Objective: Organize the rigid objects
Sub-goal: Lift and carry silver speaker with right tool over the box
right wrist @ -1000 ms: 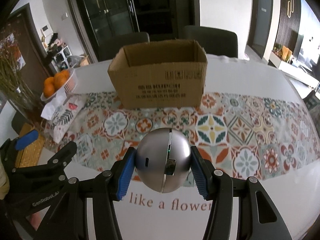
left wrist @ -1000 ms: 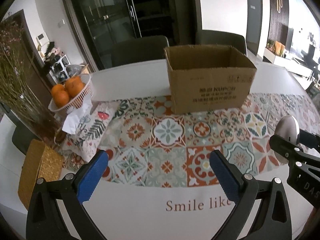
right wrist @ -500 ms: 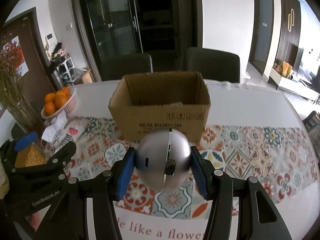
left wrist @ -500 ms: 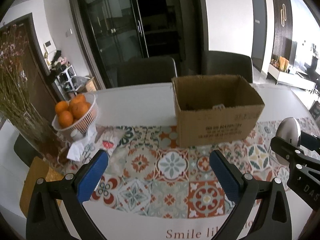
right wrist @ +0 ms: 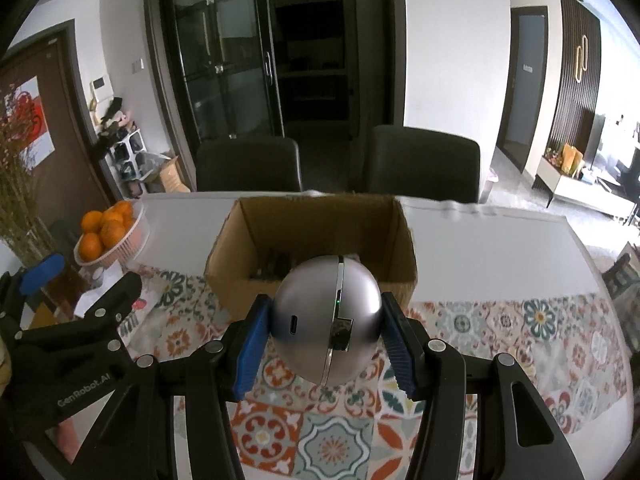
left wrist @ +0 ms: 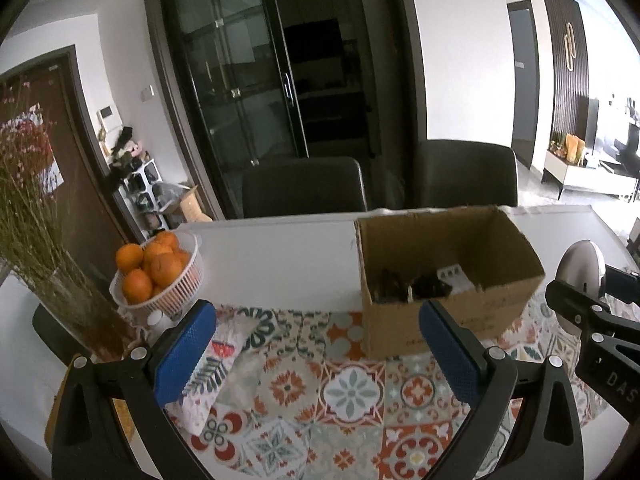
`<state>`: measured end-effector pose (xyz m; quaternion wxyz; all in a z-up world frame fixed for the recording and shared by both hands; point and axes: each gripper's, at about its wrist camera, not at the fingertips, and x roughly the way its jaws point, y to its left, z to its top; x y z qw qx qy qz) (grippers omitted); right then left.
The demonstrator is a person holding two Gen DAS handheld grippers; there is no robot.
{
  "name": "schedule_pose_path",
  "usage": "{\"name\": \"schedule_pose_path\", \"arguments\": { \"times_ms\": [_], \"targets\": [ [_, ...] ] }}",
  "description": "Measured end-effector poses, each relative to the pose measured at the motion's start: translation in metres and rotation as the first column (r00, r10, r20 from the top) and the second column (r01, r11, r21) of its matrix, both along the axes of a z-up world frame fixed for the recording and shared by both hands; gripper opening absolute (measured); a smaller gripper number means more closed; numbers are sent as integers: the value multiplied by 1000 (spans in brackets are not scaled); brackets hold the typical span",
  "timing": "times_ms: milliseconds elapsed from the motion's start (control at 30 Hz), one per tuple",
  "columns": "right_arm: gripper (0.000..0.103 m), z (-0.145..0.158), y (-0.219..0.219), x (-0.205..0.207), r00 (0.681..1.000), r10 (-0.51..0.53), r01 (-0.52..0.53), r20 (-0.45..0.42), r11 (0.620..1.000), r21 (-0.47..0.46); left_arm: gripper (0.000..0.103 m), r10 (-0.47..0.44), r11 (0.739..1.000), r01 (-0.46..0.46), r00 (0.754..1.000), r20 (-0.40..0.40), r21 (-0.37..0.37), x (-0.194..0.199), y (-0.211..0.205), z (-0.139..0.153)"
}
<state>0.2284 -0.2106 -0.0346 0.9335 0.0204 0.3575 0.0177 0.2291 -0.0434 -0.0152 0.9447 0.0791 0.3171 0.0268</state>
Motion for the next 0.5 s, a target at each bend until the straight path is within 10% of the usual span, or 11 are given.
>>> {"name": "schedule_pose_path", "arguments": {
  "times_ms": [500],
  "targets": [
    [55,22,-4,61,1000,9,-9,12,999,-32,103,15,998,-15,1000,3,-58,61,1,14]
  ]
}}
